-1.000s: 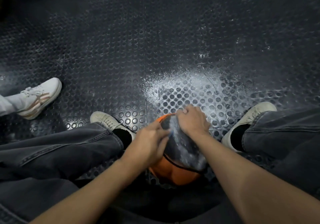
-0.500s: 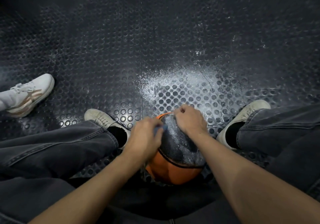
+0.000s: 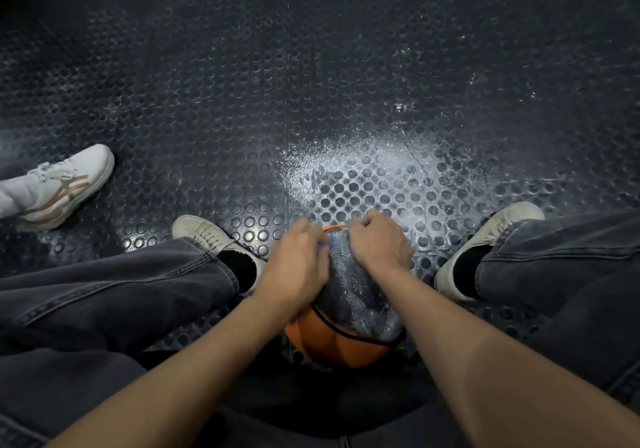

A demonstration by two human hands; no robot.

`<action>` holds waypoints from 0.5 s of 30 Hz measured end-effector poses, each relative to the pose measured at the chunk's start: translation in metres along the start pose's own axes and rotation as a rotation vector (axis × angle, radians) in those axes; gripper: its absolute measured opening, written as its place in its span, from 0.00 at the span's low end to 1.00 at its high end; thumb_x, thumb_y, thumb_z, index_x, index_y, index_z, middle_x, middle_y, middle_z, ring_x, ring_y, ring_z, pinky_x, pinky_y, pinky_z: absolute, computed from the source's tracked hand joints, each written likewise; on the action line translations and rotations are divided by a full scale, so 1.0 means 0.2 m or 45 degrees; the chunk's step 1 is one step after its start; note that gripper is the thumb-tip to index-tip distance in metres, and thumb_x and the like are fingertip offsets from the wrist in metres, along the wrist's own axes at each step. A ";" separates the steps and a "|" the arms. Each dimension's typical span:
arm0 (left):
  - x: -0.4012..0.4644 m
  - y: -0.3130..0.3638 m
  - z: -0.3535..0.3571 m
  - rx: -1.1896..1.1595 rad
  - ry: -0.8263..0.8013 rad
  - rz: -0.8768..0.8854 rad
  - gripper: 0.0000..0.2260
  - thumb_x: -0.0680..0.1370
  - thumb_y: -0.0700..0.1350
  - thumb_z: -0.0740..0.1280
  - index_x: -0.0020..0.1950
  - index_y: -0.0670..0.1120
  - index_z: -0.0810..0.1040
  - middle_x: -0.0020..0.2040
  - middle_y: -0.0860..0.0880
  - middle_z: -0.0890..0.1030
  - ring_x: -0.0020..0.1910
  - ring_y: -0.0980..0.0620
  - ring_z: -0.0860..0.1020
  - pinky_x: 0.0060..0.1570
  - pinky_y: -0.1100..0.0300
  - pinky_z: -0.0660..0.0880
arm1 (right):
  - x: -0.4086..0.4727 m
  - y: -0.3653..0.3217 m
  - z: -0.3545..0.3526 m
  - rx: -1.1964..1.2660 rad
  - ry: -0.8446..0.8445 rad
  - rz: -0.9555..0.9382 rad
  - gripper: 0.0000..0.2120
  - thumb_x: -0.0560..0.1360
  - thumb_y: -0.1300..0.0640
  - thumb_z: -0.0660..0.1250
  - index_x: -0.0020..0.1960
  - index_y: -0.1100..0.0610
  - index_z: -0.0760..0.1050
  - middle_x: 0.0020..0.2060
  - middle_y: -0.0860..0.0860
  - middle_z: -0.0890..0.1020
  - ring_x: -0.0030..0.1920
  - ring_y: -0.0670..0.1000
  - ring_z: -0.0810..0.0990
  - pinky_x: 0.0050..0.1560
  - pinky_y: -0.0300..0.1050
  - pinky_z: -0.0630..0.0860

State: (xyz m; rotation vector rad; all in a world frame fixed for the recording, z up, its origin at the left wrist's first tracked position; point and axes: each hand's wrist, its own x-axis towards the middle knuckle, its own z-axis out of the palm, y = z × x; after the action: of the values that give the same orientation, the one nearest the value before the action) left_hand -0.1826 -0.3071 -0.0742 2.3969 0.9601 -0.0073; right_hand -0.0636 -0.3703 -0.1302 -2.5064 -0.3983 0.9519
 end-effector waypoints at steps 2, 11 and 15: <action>-0.13 0.03 -0.01 -0.004 -0.098 0.195 0.06 0.77 0.43 0.63 0.44 0.43 0.78 0.43 0.49 0.73 0.42 0.46 0.76 0.44 0.51 0.73 | 0.01 0.01 0.00 0.020 -0.004 0.018 0.14 0.82 0.45 0.59 0.40 0.50 0.70 0.39 0.45 0.77 0.36 0.43 0.70 0.63 0.53 0.67; 0.03 -0.05 -0.04 0.033 -0.042 0.037 0.08 0.78 0.43 0.65 0.48 0.44 0.84 0.41 0.48 0.76 0.41 0.49 0.75 0.44 0.60 0.69 | -0.02 -0.02 0.03 0.012 0.013 -0.018 0.14 0.82 0.48 0.57 0.38 0.50 0.68 0.41 0.47 0.77 0.40 0.47 0.74 0.67 0.60 0.69; -0.12 -0.02 -0.06 0.018 -0.143 0.195 0.12 0.77 0.47 0.63 0.45 0.44 0.85 0.41 0.47 0.77 0.40 0.46 0.78 0.42 0.53 0.75 | -0.01 -0.02 0.01 0.026 -0.059 -0.034 0.13 0.81 0.47 0.59 0.39 0.49 0.69 0.46 0.48 0.79 0.44 0.48 0.75 0.70 0.59 0.66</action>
State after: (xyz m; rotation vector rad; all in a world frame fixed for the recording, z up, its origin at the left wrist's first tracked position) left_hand -0.2051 -0.3130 -0.0610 2.4481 0.7265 -0.0914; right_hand -0.0674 -0.3674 -0.1282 -2.4581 -0.4329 0.9998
